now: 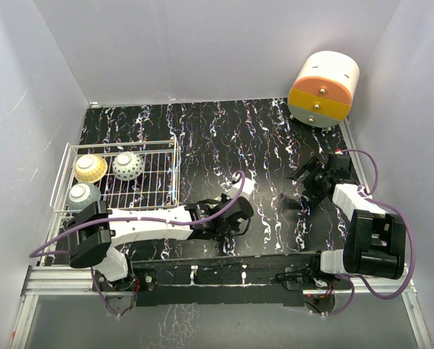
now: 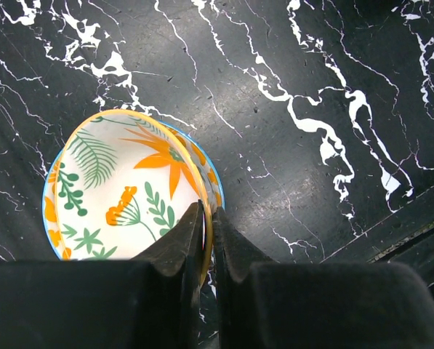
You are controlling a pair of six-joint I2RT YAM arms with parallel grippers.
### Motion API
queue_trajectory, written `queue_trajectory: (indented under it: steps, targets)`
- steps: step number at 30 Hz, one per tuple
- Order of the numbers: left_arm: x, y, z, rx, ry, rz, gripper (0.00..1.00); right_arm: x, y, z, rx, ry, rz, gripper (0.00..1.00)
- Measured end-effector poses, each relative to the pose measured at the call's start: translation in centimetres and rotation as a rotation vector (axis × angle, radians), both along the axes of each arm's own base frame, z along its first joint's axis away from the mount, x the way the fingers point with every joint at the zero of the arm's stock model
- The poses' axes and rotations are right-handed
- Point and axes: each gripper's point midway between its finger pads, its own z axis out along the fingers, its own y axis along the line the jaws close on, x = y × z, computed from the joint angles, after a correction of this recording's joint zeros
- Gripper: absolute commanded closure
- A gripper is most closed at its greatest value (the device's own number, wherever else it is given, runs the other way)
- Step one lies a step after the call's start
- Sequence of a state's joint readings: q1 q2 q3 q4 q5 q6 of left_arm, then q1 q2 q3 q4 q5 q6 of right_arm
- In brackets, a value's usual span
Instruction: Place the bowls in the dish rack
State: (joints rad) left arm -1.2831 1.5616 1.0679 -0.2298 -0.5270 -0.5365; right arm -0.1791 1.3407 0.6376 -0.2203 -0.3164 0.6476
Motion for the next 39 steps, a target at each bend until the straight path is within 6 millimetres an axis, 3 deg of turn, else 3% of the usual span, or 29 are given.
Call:
queue_trajectory:
  steps: [9,21,26,33,39]
  targets:
    - [0.4,0.8,1.1,0.004,-0.03,0.02,1.0,0.0,0.0,0.0,0.0,0.0,0.0,0.1]
    - [0.6,0.9,5.1,-0.08,-0.09,-0.004,1.0,-0.4,0.1,-0.5,0.002,0.013,0.0,0.1]
    - [1.4,0.7,8.1,-0.144,-0.145,-0.019,1.0,-0.4,0.1,-0.4,0.003,0.013,0.0,0.1]
    - [5.5,1.1,12.5,-0.245,-0.225,0.03,1.0,-0.4,0.1,-0.4,0.003,0.013,0.0,0.1]
    - [10.2,5.3,16.0,-0.319,-0.287,0.139,1.0,-0.5,0.2,-0.5,0.008,0.019,0.003,0.1]
